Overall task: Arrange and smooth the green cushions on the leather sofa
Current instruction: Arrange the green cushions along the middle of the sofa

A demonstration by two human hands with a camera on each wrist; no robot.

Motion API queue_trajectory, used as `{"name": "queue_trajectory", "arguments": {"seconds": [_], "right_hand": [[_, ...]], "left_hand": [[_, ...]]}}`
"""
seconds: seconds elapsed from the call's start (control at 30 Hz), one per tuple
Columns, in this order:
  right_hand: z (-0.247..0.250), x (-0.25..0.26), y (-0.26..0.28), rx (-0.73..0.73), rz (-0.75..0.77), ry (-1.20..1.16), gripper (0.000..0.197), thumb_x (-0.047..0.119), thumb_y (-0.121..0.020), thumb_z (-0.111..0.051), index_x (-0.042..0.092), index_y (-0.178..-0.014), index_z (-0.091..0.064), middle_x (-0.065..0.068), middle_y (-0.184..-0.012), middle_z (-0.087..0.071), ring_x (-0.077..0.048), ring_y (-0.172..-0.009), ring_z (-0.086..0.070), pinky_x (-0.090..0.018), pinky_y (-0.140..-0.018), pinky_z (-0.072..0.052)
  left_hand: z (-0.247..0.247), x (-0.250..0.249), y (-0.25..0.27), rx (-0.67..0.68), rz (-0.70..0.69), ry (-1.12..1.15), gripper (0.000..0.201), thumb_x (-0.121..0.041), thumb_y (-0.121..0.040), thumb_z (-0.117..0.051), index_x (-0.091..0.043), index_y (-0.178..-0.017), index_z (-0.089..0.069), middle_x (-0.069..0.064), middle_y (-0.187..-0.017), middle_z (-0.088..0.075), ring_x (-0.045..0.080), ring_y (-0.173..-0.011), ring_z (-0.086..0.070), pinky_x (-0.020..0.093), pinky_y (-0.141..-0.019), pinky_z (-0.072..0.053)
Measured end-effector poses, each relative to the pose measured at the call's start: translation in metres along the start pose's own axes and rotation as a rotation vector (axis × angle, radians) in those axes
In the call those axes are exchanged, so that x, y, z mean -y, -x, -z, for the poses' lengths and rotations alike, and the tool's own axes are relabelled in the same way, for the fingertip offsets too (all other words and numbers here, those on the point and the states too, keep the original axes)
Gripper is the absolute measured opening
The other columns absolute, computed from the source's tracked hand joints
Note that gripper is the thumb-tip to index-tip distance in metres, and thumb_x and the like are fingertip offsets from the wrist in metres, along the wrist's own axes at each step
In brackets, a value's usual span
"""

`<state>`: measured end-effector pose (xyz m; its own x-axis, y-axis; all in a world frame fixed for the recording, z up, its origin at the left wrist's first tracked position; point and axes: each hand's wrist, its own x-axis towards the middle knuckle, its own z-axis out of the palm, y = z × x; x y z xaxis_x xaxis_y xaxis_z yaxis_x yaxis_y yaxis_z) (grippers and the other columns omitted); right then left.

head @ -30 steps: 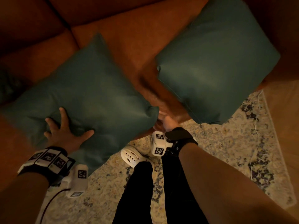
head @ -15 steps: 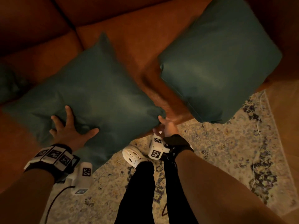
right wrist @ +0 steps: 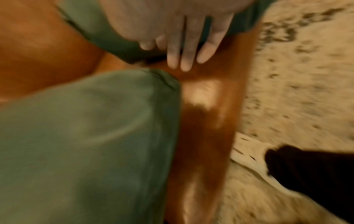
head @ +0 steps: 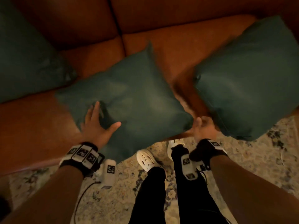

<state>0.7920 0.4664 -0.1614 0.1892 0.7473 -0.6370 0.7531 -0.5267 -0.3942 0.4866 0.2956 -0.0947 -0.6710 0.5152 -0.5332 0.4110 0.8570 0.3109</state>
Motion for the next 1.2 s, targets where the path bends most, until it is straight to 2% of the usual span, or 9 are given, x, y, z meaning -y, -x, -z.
{"name": "queue_trajectory", "arguments": {"seconds": [0.1,0.27,0.47,0.57,0.7,0.8,0.9,1.03,1.2], "right_hand": [[0.010,0.053,0.010,0.029,0.323,0.063,0.061,0.066,-0.077,-0.057,0.023,-0.120,-0.053,-0.005,-0.114,-0.067,-0.027,-0.107,-0.063,-0.040,-0.094,-0.049],[-0.016,0.102,-0.008,0.381,0.365,0.524,0.091,0.075,-0.063,-0.067,0.029,-0.137,-0.039,-0.006,-0.137,-0.055,-0.033,-0.124,-0.052,-0.041,-0.104,-0.042],[-0.013,0.105,-0.018,0.278,0.353,0.660,0.076,0.079,-0.075,-0.050,0.017,-0.120,-0.052,-0.019,-0.123,-0.060,-0.041,-0.113,-0.055,-0.043,-0.094,-0.043],[0.000,0.139,-0.005,0.330,0.441,0.702,0.058,0.056,-0.082,-0.064,0.018,-0.124,-0.050,-0.012,-0.115,-0.066,-0.036,-0.113,-0.057,-0.041,-0.096,-0.043],[-0.003,0.213,0.018,0.332,0.817,0.896,0.034,0.057,-0.082,-0.062,0.028,-0.099,-0.057,0.001,-0.093,-0.072,-0.028,-0.101,-0.064,-0.038,-0.086,-0.050],[-0.035,0.262,0.044,0.380,1.046,0.917,0.035,0.063,-0.075,-0.066,0.030,-0.081,-0.058,0.005,-0.085,-0.070,-0.021,-0.092,-0.066,-0.031,-0.081,-0.050],[-0.077,0.288,0.070,0.440,1.275,1.075,0.063,0.071,-0.064,-0.068,0.034,-0.113,-0.054,0.003,-0.119,-0.061,-0.022,-0.114,-0.056,-0.036,-0.094,-0.047],[-0.114,0.278,0.075,0.382,1.412,1.443,0.095,0.078,-0.072,-0.050,0.022,-0.144,-0.025,-0.008,-0.142,-0.044,-0.027,-0.129,-0.044,-0.044,-0.100,-0.037],[-0.121,0.260,0.050,0.359,1.409,1.710,0.107,0.071,-0.066,0.020,0.013,-0.152,-0.007,-0.019,-0.157,-0.019,-0.029,-0.144,-0.022,-0.050,-0.107,-0.024]], "left_hand": [[0.009,0.056,0.017,-0.278,0.271,0.282,0.097,-0.048,-0.074,-0.075,-0.018,-0.149,-0.021,0.014,-0.151,-0.029,0.032,-0.138,-0.027,0.045,-0.114,-0.024],[-0.044,0.106,0.055,0.119,0.514,0.855,0.061,-0.044,-0.084,-0.060,-0.017,-0.135,-0.043,0.004,-0.131,-0.053,0.025,-0.119,-0.052,0.036,-0.096,-0.041],[-0.056,0.075,0.056,-0.105,0.626,0.423,0.058,-0.052,-0.093,-0.042,-0.004,-0.126,-0.047,0.028,-0.118,-0.060,0.042,-0.106,-0.057,0.040,-0.081,-0.041],[-0.041,0.078,0.054,0.102,0.666,0.402,0.067,-0.064,-0.092,-0.029,-0.014,-0.133,-0.047,0.025,-0.127,-0.057,0.039,-0.115,-0.054,0.040,-0.093,-0.039],[-0.008,0.096,0.043,0.433,0.626,0.154,0.078,-0.071,-0.089,-0.019,-0.019,-0.142,-0.042,0.015,-0.146,-0.044,0.031,-0.132,-0.043,0.038,-0.111,-0.030],[0.028,0.085,0.022,0.103,0.471,0.016,0.064,-0.063,-0.092,-0.029,-0.019,-0.135,-0.044,0.015,-0.138,-0.050,0.035,-0.126,-0.048,0.046,-0.106,-0.036],[0.046,0.033,-0.024,-0.182,0.088,-0.140,0.060,-0.060,-0.089,-0.026,-0.023,-0.134,-0.042,0.008,-0.131,-0.055,0.030,-0.122,-0.050,0.045,-0.102,-0.039],[0.034,-0.031,-0.077,0.010,-0.391,-0.297,0.061,-0.053,-0.094,-0.027,-0.028,-0.149,-0.024,-0.003,-0.157,-0.024,0.022,-0.146,-0.015,0.051,-0.117,-0.007],[0.018,0.033,-0.132,0.073,-0.051,-0.224,0.056,-0.069,-0.088,-0.011,-0.058,-0.141,0.003,-0.012,-0.160,0.009,0.034,-0.145,0.016,0.063,-0.111,0.011]]}}
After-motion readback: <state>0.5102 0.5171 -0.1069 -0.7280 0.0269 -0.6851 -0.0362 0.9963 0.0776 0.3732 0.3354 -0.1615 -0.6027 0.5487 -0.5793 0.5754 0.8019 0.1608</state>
